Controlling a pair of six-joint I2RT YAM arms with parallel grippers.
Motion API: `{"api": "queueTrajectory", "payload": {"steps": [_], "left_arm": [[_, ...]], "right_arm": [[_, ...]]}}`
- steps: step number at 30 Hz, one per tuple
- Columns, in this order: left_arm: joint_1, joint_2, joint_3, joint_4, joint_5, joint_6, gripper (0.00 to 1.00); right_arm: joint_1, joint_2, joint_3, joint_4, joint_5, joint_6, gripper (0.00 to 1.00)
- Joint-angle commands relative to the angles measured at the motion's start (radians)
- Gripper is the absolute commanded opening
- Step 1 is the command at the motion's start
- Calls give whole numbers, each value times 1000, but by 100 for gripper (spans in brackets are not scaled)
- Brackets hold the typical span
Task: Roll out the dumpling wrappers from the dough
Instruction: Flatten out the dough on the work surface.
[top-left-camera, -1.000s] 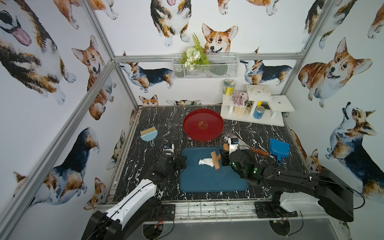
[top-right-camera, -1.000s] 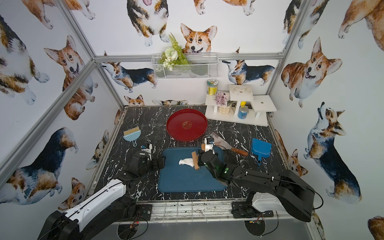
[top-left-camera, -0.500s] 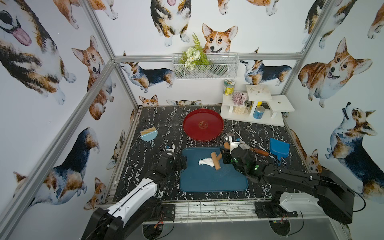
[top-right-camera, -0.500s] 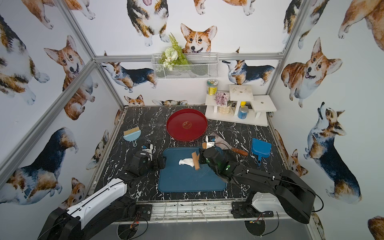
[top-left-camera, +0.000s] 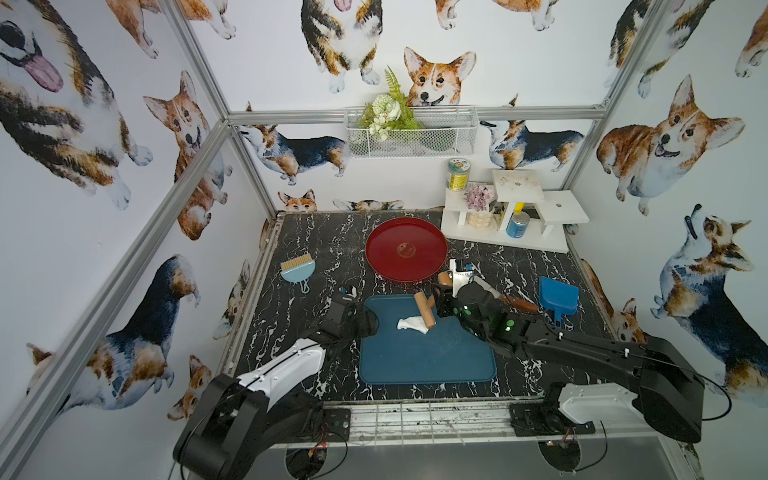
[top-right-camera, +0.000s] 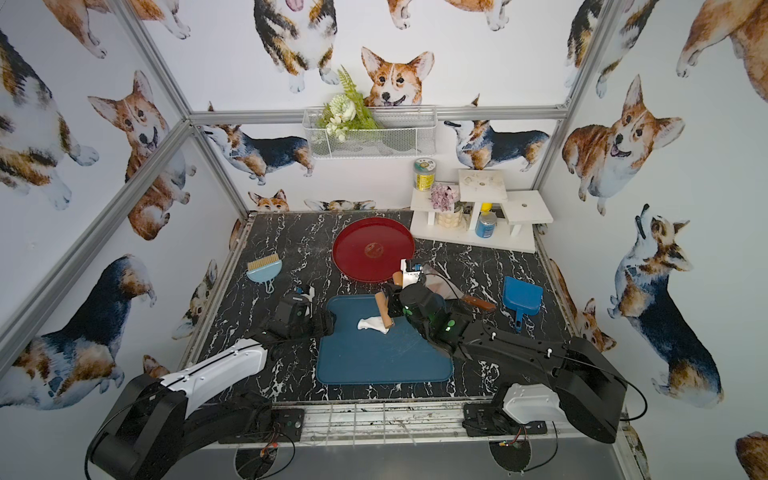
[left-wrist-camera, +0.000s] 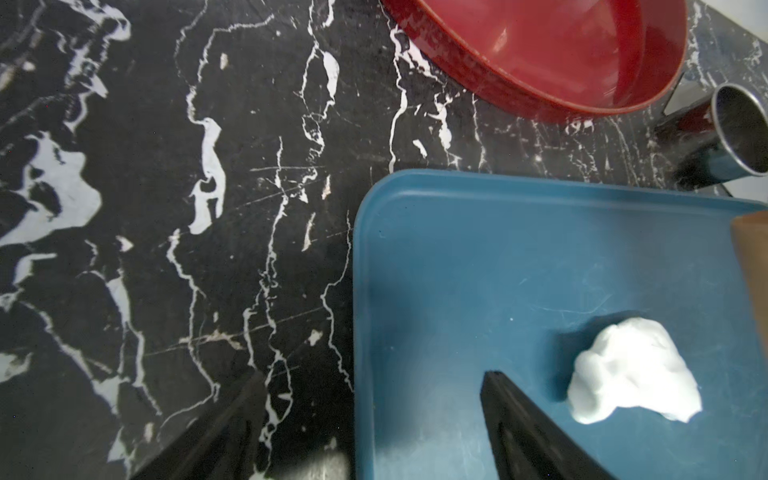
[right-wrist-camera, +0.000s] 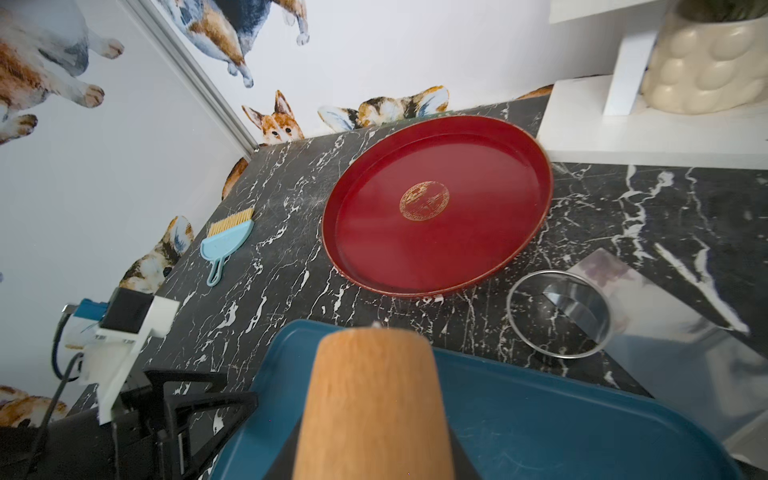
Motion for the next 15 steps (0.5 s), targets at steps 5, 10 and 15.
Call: {"api": "queueTrajectory", "payload": {"steps": [5,10,15], "left_arm": [[0,69,29,33,33,7,76],[0,102,43,34,49,9,68],[0,136,52,42,69,4,53]], "right_arm": [[22,100,45,57,-8,61,0],[23,136,59,42,-19,69,0],[31,161,43,15,-32,93,0]]}}
